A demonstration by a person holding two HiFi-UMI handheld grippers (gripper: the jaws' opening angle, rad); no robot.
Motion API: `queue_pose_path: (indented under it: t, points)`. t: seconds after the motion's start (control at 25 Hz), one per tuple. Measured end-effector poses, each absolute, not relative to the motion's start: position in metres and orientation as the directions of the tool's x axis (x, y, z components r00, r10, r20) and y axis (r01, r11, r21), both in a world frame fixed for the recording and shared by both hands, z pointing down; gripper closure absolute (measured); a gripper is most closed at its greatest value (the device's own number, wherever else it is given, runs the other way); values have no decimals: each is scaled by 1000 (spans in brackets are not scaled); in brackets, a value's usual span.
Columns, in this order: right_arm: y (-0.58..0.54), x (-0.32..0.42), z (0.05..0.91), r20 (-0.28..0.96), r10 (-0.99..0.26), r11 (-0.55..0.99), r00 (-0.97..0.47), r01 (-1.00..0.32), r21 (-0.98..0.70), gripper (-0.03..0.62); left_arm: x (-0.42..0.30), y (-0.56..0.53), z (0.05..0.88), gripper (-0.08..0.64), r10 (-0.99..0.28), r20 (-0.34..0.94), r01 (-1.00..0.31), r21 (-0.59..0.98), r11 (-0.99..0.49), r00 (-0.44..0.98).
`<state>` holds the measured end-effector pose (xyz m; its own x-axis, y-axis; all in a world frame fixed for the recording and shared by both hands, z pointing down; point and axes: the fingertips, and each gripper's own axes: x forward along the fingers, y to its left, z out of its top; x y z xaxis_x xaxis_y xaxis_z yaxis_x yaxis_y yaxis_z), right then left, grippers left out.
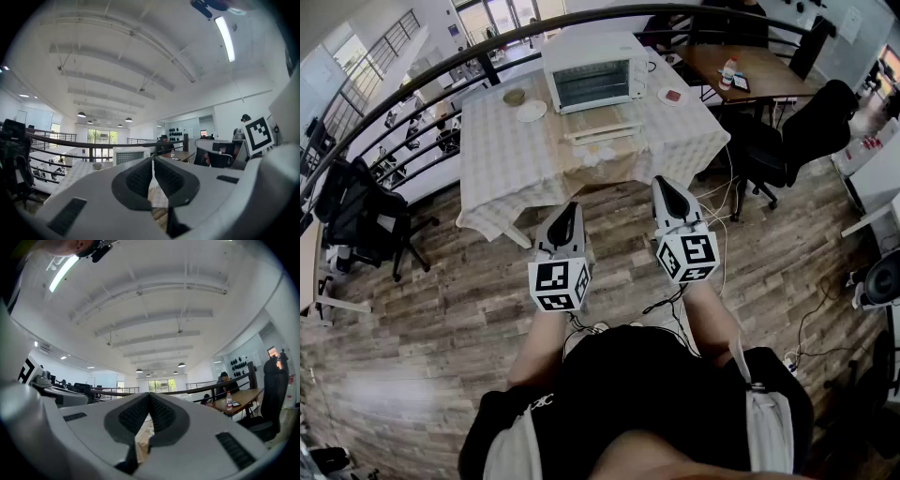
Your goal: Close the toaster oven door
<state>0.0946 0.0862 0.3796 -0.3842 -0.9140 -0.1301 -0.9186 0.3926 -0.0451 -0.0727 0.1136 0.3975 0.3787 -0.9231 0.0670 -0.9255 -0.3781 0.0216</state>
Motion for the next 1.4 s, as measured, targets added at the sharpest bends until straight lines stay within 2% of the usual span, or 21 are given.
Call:
queue_pose_path:
  t: [1.4]
  points:
    - [98, 23, 375, -170, -935, 324, -311, -944, -56, 591, -144, 107, 411, 535, -895, 47, -896, 26, -443, 443]
